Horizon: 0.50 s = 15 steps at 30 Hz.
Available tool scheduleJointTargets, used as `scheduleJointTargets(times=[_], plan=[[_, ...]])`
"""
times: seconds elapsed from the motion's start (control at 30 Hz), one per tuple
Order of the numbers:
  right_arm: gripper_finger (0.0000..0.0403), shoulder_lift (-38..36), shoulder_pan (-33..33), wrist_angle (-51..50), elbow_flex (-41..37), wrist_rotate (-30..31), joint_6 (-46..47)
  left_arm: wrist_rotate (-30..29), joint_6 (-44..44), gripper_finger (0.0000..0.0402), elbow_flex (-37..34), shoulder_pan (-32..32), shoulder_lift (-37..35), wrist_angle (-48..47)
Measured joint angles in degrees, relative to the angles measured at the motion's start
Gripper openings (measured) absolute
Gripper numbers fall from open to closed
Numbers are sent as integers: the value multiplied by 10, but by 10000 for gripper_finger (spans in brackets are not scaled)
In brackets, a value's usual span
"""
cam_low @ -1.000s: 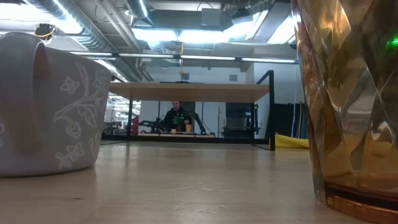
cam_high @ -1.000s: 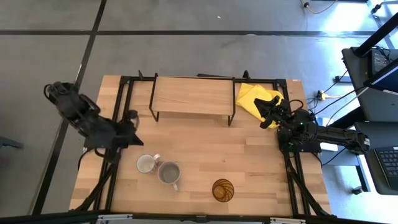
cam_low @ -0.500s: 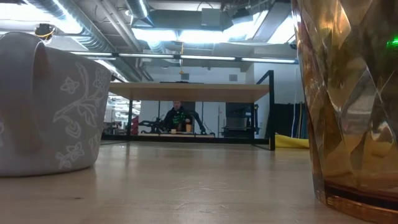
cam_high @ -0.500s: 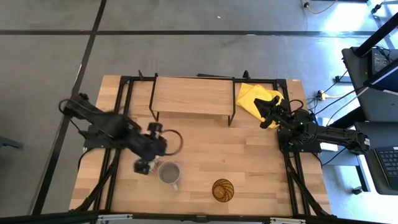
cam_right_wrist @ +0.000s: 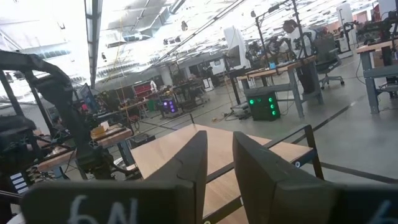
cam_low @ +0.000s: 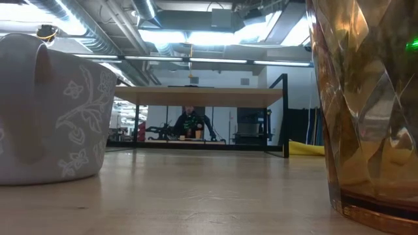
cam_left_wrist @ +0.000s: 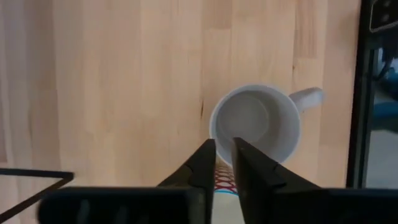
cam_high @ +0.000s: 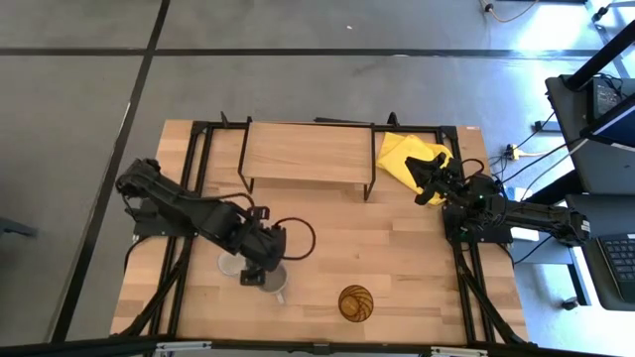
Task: Stack small to large cups/mugs on shelf
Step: Put the gray mug on the shelf
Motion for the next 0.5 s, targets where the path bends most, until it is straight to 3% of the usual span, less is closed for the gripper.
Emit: scheduleJointTargets(times=[0.27,0.5], plan=[[78,0,0,0,0,0,1,-11,35,112,-6,-3,40,1],[78,0,0,0,0,0,0,-14,83,129,-81,-16,43,22]])
